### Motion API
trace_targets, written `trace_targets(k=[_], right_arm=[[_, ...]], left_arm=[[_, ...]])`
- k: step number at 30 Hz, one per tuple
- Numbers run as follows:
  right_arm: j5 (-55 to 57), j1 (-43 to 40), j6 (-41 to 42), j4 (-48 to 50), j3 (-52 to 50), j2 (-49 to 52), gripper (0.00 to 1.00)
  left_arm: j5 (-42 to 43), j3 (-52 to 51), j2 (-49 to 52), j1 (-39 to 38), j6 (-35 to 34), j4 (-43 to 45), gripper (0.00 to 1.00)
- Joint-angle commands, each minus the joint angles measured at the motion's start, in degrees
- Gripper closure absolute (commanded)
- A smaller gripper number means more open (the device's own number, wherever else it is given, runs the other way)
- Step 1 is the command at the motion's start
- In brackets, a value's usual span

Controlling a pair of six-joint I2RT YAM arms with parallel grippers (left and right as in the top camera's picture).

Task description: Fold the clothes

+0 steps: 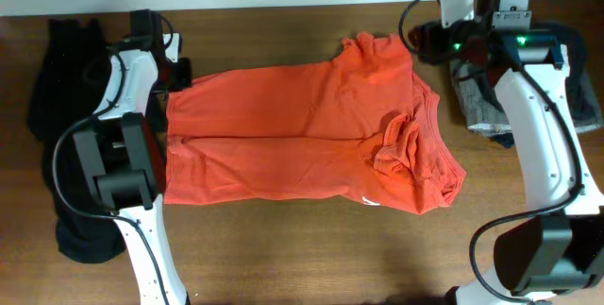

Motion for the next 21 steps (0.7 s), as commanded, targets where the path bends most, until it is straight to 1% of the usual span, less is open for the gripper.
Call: trace_targets(k=[1, 6, 11, 13, 16, 19, 21], right_arm=[[-0.11, 0.31, 4.61, 3.21, 1.18, 2.05, 0.37], [-0.11, 0.31, 6.03, 2.95, 6.71, 7.41, 0.38], [-0.13, 0.31, 6.19, 1.68, 14.84, 17.25, 0.38], [-0.11, 0.31, 6.19, 2.21, 16.59, 20.70, 0.38], [-0.11, 0.31, 6.19, 4.70, 17.25, 24.70, 0.37], [-0.09, 0.31, 6.21, 7.61, 17.25, 27.58, 0.31], [-0.02, 0.28, 6.84, 9.62, 17.25, 29.46, 0.30]], left_arm=[[-1.66, 5.99, -0.55, -0.13, 0.04, -4.85, 0.99], [-1.64, 9.46, -2.32, -0.61, 0.04, -9.25, 0.99], [-1.64, 9.64, -3.39, -1.22, 0.07, -10.08, 0.99], [-1.64, 9.62, -3.39, -1.49, 0.07, -10.14, 0.99], [-1.66, 9.62, -3.39, -1.90, 0.07, -10.12, 0.99], [-1.66, 9.62, -3.39, -2.29, 0.09, -10.10, 0.99], [-1.66, 9.62, -3.39, -2.49, 0.09, -10.14, 0.99]])
